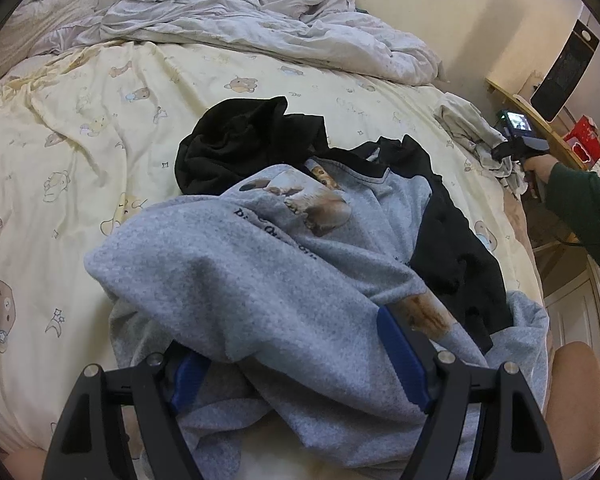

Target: Fold clothes

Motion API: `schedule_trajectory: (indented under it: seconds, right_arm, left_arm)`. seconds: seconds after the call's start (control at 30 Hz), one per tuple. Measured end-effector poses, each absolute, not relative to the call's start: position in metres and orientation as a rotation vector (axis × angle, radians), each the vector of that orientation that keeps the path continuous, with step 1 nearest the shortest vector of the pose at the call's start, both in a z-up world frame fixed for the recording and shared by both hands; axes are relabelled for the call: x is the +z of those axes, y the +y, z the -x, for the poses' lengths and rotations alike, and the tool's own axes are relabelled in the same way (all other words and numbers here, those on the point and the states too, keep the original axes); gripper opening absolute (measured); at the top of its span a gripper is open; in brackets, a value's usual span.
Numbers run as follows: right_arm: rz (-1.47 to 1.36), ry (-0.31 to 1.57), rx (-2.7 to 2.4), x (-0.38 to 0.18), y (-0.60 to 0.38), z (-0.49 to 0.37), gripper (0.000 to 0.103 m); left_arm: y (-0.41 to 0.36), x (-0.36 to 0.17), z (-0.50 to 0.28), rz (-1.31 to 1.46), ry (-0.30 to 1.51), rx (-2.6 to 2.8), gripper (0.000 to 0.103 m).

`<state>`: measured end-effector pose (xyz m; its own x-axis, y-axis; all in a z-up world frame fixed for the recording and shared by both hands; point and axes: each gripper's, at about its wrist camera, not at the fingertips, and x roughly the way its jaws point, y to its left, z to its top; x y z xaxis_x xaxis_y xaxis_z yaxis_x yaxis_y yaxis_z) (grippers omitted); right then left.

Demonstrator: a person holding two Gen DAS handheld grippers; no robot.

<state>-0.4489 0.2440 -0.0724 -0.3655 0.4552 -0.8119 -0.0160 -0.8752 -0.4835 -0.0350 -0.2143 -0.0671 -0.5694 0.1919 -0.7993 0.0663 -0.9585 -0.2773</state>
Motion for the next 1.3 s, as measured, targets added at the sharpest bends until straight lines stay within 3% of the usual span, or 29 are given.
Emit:
schedule_trajectory:
  seconds: [0.07,0.13,0.17,0.2,0.47,0.73,0.97,1.13,1.3]
  right_arm:
    - [1.567,-0.620,2.325,-0.061,0.238,0.440,0.041]
    - [1.543,-0.674,2.348,-0.048,0.229,0.427,0.074]
    - [1.525,-0.697,2.365,-0.041,0.224,0.419,0.097]
    - [1.504,-0.706,2.399,-0.033,0.218,0.409,0.100]
    - [1.505,-0.449,2.823,0.027,0.145,0.265,0.100]
    - [1.730,0.127,3.240,-0.004,0.088,0.115,0.100]
    - [1.757,0.295,3.327,-0.055,0.067,0.105,0.099]
    - [1.709,0.454,3.339,-0.055,0.074,0.128,0.099]
    - [1.759,0.491,3.278,-0.058,0.087,0.140,0.099]
  left_arm:
    - [-0.214,-0.067,0.035,1.419,-0.429,2.689,0.079]
    - [-0.214,-0.066,0.034,1.415,-0.433,2.692,0.079]
    - [-0.213,-0.065,0.033,1.413,-0.435,2.694,0.079]
    - [-0.213,-0.065,0.032,1.410,-0.437,2.695,0.079]
    - [-0.212,-0.057,0.018,1.385,-0.459,2.683,0.080]
    - [-0.217,-0.048,0.002,1.358,-0.512,2.688,0.079]
    - [-0.231,-0.020,0.026,1.365,-0.348,2.737,0.079]
    - [-0.232,-0.009,0.116,1.422,-0.155,2.651,0.079]
    - [-0.209,-0.029,0.190,1.576,0.007,2.473,0.079]
